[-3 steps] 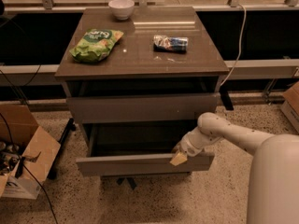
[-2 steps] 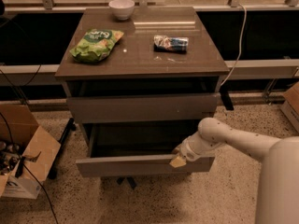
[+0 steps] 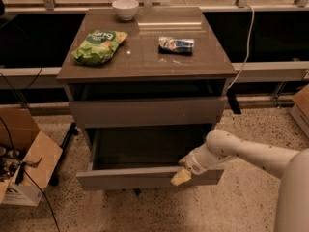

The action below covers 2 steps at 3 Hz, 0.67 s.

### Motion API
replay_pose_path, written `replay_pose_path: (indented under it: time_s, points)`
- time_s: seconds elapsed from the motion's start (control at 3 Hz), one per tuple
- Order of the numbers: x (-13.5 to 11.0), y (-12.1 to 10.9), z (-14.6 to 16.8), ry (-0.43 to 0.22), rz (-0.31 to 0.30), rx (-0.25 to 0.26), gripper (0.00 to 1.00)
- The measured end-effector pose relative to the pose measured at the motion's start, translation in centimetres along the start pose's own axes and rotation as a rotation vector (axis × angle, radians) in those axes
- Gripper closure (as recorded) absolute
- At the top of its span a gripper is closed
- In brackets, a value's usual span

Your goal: Open middle drawer

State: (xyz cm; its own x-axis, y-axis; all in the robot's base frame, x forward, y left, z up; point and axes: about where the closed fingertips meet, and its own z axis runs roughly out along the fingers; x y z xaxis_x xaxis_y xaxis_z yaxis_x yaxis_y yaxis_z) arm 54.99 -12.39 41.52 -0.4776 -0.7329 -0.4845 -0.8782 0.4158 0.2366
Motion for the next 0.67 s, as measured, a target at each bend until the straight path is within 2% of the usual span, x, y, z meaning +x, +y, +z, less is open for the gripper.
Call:
replay_pose_path:
  time_s: [0.33, 0.67]
  points:
    - [0.55, 2.07, 0.44, -0.031, 0.078, -0.018, 0.00]
    - [0.48, 2.11, 0.32, -0.031, 0.078, -0.018, 0.00]
